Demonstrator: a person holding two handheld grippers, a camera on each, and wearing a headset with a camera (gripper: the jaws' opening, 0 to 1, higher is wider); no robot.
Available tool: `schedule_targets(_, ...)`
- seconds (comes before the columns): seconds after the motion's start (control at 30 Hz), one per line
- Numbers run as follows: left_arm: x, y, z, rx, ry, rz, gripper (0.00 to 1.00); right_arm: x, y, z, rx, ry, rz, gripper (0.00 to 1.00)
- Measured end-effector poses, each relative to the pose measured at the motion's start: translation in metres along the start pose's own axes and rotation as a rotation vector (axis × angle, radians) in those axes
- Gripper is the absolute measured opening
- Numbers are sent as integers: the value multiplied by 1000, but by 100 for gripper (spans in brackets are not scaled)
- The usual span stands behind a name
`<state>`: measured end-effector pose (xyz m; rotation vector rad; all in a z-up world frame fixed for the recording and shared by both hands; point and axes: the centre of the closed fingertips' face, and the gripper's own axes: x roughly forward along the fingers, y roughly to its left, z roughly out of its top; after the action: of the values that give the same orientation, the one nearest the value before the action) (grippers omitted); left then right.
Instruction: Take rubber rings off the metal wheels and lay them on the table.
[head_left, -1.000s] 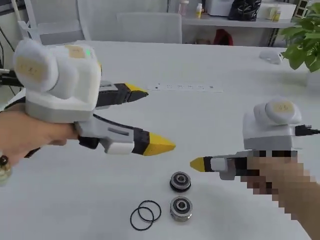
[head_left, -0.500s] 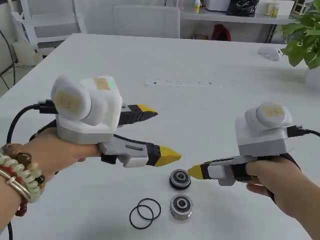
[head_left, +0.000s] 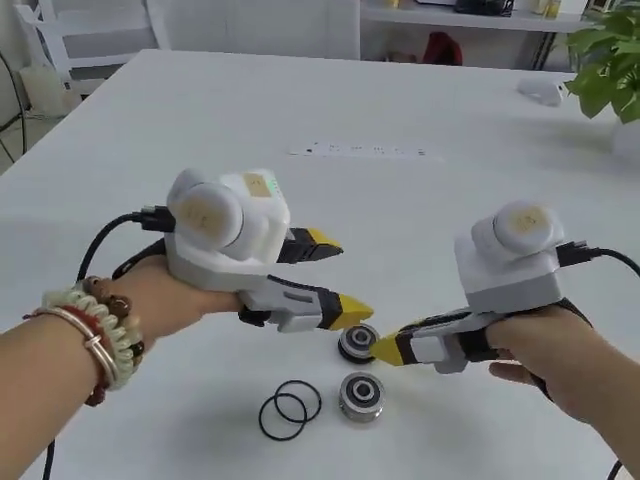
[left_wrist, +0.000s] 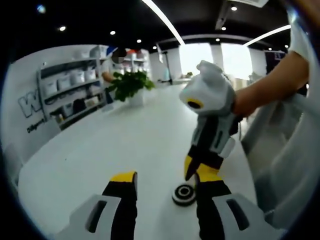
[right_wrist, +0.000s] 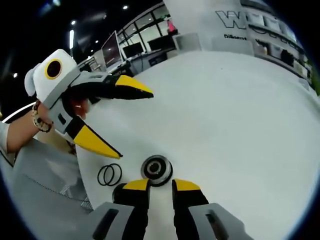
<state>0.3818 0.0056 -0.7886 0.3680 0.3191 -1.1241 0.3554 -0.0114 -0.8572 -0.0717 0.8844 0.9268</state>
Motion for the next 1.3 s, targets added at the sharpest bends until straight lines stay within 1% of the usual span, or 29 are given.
schedule_targets(0.03, 2, -1, -3, 0, 12, -4, 48, 0, 0, 0, -5, 0, -1, 16)
schedule_targets(0.1, 7, -5, -8, 28, 38, -24, 48, 0, 0, 0, -14, -6, -1, 17)
schedule_targets(0.17, 10, -9, -11, 37, 47, -35, 47, 0, 0, 0, -20, -6, 0, 17)
schedule_targets(0.2, 11, -11, -12, 36, 51, -39, 46, 0, 1, -1, -24, -1, 13, 18)
schedule_targets(0.27, 12, -14, -13, 39, 45, -38, 44, 0, 5, 0, -34, -3, 28, 19)
schedule_targets(0.3, 12, -15, -14, 42, 36, -38, 43, 1, 6, -1, -41, 3, 26, 20)
schedule_targets(0.33, 12, -16, -15, 46, 31, -41, 41, 2, 4, -4, -63, 21, 11, 19)
schedule_targets(0.37, 13, -18, -16, 71, 26, -51, 37, 3, 2, -6, -79, 37, 2, 19)
schedule_targets(0.4, 13, -18, -17, 83, 27, -54, 34, 4, 1, -10, -95, 53, -11, 19)
schedule_targets(0.47, 14, -18, -22, 76, 38, -52, 30, 6, 0, -11, -100, 52, -16, 18)
schedule_targets(0.5, 14, -19, -25, 67, 41, -58, 30, 6, -2, -8, -104, 42, -15, 18)
schedule_targets(0.53, 14, -20, -26, 63, 41, -61, 31, 6, -2, -8, -102, 44, -15, 19)
schedule_targets(0.6, 15, -22, -31, 65, 51, -69, 31, 6, -3, -7, -108, 38, -20, 20)
schedule_targets(0.7, 18, -24, -36, 63, 62, -75, 30, 8, 1, -6, -118, 30, -5, 20)
schedule_targets(0.77, 20, -26, -40, 63, 74, -80, 29, 10, 4, -5, -132, 24, 6, 23)
schedule_targets(0.8, 21, -26, -40, 67, 74, -78, 28, 11, 5, -6, -143, 31, 4, 23)
schedule_targets(0.83, 21, -26, -41, 67, 74, -77, 27, 12, 5, -5, -159, 25, 1, 24)
schedule_targets(0.97, 23, -23, -42, 45, 77, -62, 25, 13, 6, -4, -165, 19, 0, 24)
schedule_targets(1.03, 23, -20, -43, 42, 81, -42, 20, 14, 7, -2, -178, 10, -3, 24)
schedule_targets(1.07, 23, -19, -43, 38, 80, -41, 18, 14, 7, -1, -185, 9, -4, 25)
schedule_targets(1.1, 23, -20, -42, 16, 72, -43, 17, 14, 8, -1, -188, 12, -4, 25)
schedule_targets(1.13, 23, -21, -41, 8, 69, -48, 17, 15, 7, -1, -188, 12, -4, 25)
schedule_targets(1.2, 24, -24, -43, 15, 76, -55, 18, 15, 7, -1, -187, 11, -5, 25)
schedule_targets(1.27, 25, -29, -48, 36, 98, -72, 18, 15, 6, -2, -180, 11, -4, 25)
schedule_targets(1.3, 25, -29, -44, 22, 78, -70, 16, 15, 6, -2, -182, 11, -5, 25)
